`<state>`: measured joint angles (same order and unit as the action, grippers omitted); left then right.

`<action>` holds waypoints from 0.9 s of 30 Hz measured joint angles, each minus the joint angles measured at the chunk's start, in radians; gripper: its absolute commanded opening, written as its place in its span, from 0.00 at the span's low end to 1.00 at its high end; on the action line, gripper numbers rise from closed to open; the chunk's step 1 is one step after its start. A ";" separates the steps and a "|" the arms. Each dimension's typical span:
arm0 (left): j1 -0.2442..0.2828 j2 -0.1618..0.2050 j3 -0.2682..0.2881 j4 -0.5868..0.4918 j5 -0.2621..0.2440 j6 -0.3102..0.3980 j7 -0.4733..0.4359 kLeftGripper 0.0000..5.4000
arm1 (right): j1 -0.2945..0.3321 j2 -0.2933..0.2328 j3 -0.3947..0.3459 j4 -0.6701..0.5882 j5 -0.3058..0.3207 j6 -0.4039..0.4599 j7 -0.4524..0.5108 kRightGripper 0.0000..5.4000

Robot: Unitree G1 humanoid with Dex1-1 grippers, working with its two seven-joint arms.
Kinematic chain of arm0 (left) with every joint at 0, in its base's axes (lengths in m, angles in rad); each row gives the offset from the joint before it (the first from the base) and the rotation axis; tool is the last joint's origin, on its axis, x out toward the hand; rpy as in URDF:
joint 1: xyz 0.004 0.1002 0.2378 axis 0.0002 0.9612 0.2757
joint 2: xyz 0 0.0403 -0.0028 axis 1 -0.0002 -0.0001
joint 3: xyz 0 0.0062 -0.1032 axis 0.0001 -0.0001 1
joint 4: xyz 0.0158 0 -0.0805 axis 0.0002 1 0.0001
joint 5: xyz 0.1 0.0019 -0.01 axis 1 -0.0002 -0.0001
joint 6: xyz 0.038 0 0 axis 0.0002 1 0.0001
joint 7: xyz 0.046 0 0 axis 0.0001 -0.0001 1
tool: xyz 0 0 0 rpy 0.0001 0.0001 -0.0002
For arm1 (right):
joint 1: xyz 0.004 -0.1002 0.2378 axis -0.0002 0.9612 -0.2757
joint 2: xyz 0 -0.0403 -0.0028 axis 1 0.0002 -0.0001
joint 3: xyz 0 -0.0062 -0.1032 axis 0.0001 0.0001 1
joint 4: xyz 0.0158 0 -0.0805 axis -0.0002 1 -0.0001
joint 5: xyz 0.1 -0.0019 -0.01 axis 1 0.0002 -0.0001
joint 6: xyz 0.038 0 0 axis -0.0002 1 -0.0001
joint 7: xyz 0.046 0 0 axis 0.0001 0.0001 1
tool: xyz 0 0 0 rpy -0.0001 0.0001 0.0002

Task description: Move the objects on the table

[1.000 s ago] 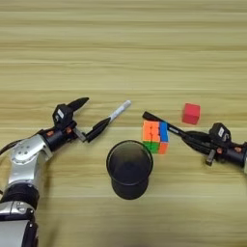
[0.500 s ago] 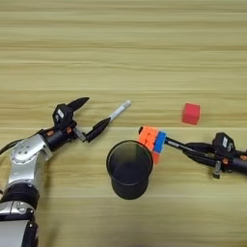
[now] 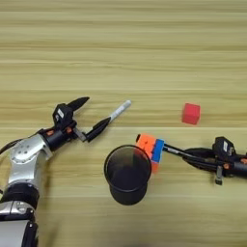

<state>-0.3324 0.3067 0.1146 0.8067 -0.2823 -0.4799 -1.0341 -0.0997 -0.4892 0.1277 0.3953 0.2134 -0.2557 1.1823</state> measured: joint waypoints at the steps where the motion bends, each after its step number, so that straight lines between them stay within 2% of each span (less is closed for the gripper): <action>1: 0.000 0.000 0.000 -0.001 0.000 0.000 0.000 1.00 | 0.000 -0.002 0.000 -0.001 0.001 0.002 0.002 0.14; 10: 0.000 0.000 0.000 -0.005 0.000 0.001 -0.001 1.00 | 0.002 -0.008 0.004 -0.007 0.001 0.009 0.003 0.14; 11: 0.000 0.000 0.000 -0.005 0.000 0.001 -0.001 1.00 | 0.002 -0.009 0.004 -0.007 0.000 0.009 0.003 0.21; 16: 0.000 0.000 0.000 -0.005 0.000 0.001 -0.001 1.00 | 0.001 -0.010 0.005 -0.004 -0.003 0.007 -0.002 0.29; 27: 0.000 0.000 0.000 -0.005 0.000 0.001 -0.001 1.00 | -0.002 -0.010 0.008 -0.002 -0.004 0.006 -0.015 0.54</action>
<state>-0.3322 0.3070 0.1146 0.8014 -0.2825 -0.4792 -1.0347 -0.1016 -0.4990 0.1355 0.3929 0.2093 -0.2495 1.1675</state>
